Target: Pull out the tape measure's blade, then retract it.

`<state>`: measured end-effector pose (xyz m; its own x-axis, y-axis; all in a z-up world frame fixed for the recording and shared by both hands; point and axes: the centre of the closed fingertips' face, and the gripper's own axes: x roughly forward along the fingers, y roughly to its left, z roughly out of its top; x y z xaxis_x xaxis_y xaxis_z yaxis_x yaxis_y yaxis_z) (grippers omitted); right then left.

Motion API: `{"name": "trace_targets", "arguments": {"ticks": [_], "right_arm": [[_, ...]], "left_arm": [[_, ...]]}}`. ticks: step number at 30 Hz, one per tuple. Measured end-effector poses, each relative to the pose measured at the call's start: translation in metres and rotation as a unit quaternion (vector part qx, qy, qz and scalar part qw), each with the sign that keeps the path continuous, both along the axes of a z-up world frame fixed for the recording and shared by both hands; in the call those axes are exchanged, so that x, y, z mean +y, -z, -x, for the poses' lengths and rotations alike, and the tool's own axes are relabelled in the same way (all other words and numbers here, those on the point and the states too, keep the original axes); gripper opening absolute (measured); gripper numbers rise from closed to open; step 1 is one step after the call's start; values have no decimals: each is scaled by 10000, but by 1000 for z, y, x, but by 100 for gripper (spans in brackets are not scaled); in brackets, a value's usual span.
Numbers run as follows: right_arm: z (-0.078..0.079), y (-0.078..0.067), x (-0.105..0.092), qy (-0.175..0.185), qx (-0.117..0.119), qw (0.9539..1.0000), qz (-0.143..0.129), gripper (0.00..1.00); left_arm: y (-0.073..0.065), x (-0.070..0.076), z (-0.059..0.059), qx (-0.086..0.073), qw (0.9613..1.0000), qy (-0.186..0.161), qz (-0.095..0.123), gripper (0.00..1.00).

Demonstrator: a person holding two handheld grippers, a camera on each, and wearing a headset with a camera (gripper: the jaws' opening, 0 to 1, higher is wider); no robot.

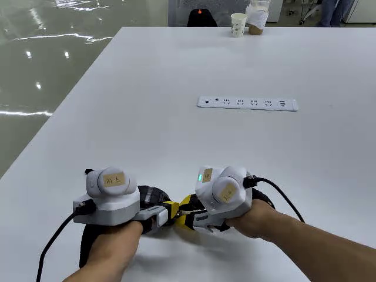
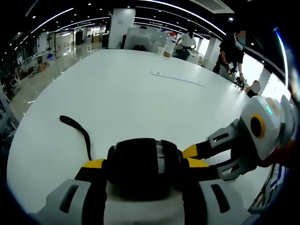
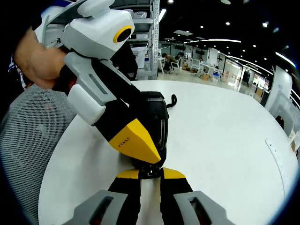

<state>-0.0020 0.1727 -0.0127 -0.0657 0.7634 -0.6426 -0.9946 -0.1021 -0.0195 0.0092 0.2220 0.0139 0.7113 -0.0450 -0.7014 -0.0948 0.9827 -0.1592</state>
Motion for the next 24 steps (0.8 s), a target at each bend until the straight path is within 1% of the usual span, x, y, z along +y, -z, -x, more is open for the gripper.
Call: {"name": "trace_targets", "arguments": {"ticks": [8,15,20,24], "right_arm": [[0,0,-1,-11,-47,10000,32,12],[0,-3,-4,57,39,10000,-4,14],[-1,-5,-9,139,73,9999,12,17],[-1,-9,-16,175,29,9998,8,19]], "left_arm": [[0,0,0,20,10000,-32,49,62],[0,0,0,53,9999,-27,88,62],[0,0,0,62,9999,6,99,62],[-2,1,1,36,9999,34,98,64]]}}
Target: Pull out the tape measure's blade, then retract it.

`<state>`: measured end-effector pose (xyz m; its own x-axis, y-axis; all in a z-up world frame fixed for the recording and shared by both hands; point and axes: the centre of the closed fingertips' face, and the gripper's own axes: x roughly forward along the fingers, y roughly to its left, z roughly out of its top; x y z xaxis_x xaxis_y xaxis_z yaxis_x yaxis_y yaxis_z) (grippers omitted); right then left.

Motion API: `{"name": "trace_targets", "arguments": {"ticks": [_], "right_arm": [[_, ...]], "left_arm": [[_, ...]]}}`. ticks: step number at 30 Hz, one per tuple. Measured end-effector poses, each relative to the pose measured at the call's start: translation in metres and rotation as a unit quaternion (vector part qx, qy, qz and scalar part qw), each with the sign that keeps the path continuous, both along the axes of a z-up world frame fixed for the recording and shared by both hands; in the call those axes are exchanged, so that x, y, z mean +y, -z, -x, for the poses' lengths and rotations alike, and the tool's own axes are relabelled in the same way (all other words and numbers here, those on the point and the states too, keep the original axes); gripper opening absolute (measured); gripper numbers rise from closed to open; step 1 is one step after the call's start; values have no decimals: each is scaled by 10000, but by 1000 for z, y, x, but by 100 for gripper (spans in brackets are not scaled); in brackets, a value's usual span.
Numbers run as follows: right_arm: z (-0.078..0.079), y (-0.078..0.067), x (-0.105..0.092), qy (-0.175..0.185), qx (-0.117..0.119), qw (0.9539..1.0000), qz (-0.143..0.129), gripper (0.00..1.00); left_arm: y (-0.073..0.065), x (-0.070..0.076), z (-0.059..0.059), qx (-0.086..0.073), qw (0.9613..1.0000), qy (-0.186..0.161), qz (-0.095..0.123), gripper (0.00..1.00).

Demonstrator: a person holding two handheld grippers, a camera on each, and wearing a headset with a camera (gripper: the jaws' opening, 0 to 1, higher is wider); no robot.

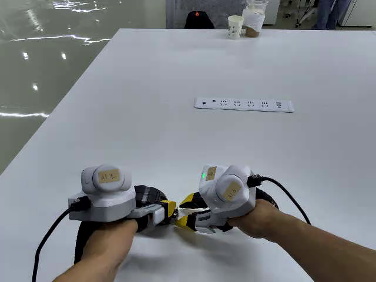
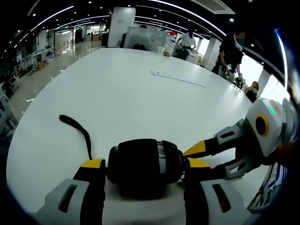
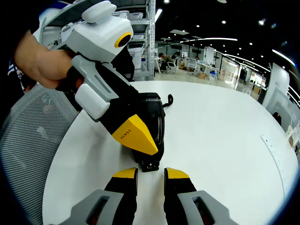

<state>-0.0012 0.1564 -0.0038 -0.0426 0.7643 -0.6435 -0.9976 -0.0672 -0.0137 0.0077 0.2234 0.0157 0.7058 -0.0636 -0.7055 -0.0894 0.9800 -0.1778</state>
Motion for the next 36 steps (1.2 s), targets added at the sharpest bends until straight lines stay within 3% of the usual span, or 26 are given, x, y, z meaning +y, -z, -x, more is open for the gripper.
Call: {"name": "trace_targets", "arguments": {"ticks": [16,36], "right_arm": [[-1,-13,-28,349,-74,9993,-108,30],[-6,-19,-87,986,-118,9950,-129,40]], "left_arm": [[-8,2,9,-140,9995,265,-91,69],[-16,0,22,-394,9946,917,-289,74]]}}
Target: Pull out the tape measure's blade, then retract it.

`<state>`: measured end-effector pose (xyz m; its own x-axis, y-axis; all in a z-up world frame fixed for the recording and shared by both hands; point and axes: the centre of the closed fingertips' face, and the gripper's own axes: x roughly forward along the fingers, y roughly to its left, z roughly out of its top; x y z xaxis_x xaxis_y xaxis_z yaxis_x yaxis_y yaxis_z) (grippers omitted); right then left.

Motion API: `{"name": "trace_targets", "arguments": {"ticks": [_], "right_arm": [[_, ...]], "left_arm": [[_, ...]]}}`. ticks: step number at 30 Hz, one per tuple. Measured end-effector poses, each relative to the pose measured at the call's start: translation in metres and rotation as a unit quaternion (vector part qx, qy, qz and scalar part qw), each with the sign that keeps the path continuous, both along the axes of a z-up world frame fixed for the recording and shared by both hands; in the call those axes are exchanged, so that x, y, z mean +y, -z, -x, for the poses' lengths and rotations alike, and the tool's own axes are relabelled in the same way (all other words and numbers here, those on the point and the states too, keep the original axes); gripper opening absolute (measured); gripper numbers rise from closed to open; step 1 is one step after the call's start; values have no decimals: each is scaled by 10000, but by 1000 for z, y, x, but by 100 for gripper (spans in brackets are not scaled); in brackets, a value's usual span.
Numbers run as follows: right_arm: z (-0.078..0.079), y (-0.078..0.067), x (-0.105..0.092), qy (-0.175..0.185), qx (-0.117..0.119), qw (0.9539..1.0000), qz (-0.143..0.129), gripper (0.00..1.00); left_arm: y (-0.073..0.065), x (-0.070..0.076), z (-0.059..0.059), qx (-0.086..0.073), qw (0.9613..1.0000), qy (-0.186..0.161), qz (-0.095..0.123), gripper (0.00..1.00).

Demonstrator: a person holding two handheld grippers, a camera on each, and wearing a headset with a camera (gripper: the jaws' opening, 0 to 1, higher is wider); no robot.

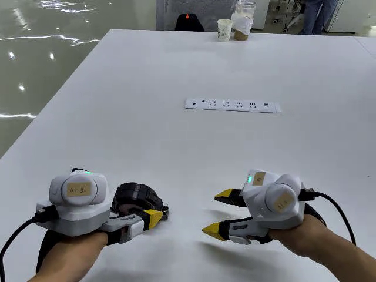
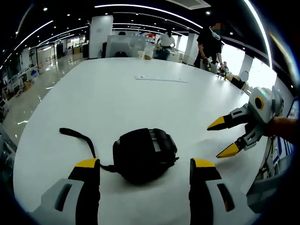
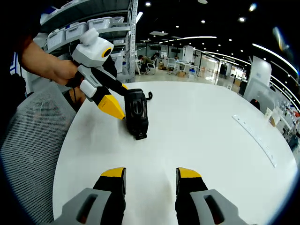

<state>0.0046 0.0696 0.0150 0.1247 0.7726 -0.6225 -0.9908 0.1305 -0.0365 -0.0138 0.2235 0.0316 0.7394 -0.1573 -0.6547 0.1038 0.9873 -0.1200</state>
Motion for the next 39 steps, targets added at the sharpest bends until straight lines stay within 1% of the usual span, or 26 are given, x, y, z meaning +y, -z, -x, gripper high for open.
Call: {"name": "trace_targets", "arguments": {"ticks": [1,4,8,13,17,21,23,25,28,32,35,36,39], "right_arm": [[0,0,-5,49,7,10000,-5,40],[1,-2,-15,172,24,9998,-17,42],[2,-4,-28,304,35,9995,-43,45],[4,-10,-43,534,20,9985,-126,49],[7,-12,-52,717,56,9972,-205,53],[12,-15,-61,886,76,9956,-283,56],[16,-16,-65,973,96,9947,-324,57],[18,-17,-68,1037,97,9939,-351,59],[23,-17,-73,1137,102,9926,-410,61],[27,-18,-79,1265,134,9908,-471,65],[31,-20,-83,1354,124,9894,-519,67],[33,-21,-84,1390,146,9886,-568,68],[36,-23,-87,1517,186,9861,-652,72]], "left_arm": [[0,0,2,9,10000,36,-18,74],[-2,0,4,-66,9998,178,-71,75],[0,-4,9,-52,9992,384,-34,77],[-4,-3,11,-213,9987,473,11,79],[-4,-6,15,-257,9976,638,59,82],[-6,-8,21,-322,9965,761,74,85],[-8,-10,24,-364,9957,846,69,86],[-9,-10,26,-382,9950,918,8,86],[-13,-13,29,-468,9936,1025,-27,87],[-14,-15,31,-516,9921,1140,-57,89],[-15,-17,33,-584,9905,1244,-12,91],[-15,-19,36,-583,9898,1303,-1,92],[-15,-23,41,-612,9871,1476,-50,94]]}}
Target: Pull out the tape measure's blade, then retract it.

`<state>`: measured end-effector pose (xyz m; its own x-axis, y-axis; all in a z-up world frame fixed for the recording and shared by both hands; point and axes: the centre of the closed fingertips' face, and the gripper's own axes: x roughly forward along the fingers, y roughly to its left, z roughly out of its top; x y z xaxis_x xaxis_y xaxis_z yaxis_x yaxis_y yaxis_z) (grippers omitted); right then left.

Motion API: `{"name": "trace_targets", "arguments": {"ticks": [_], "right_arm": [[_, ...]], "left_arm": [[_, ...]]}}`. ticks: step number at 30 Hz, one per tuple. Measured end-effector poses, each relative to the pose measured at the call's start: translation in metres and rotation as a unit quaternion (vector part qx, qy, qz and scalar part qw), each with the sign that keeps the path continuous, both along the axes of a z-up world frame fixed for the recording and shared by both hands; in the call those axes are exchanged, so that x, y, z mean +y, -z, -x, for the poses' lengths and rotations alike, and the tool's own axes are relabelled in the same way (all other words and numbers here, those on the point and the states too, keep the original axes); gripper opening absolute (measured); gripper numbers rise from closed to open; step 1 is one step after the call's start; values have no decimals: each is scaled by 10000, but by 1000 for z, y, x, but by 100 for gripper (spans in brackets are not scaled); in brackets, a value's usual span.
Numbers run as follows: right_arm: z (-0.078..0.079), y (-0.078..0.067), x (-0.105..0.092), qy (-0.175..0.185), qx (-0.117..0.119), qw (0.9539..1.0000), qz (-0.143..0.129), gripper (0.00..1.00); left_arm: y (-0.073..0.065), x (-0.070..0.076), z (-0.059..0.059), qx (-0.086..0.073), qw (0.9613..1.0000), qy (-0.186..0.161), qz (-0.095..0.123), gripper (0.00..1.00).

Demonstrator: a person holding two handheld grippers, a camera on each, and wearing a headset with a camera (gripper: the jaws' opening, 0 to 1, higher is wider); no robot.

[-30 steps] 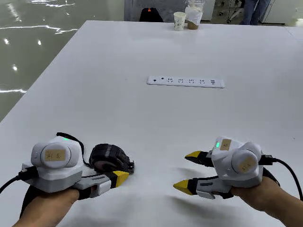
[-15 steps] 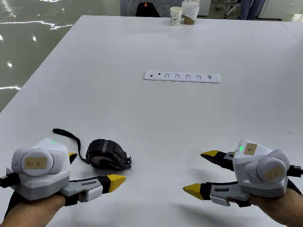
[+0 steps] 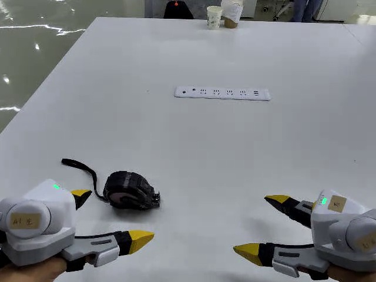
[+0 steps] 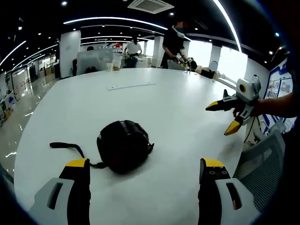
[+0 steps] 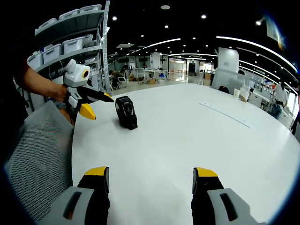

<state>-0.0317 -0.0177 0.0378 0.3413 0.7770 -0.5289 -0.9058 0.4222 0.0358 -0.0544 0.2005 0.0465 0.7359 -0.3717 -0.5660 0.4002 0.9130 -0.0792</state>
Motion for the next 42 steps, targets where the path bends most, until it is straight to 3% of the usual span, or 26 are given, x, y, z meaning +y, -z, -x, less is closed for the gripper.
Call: {"name": "trace_targets", "arguments": {"ticks": [8,14,28,42], "right_arm": [[5,-3,-5,281,20,9994,-187,82],[7,-10,-4,381,-83,9986,-344,86],[14,-10,-2,441,-30,9982,-397,99],[16,-11,-2,384,-24,9986,-355,99]], "left_arm": [[-5,-8,9,-110,9995,301,32,99],[-10,-14,17,-221,9983,535,-70,99],[-11,-7,22,-255,9989,393,33,99],[-13,-2,19,-273,9990,364,35,99]]}}
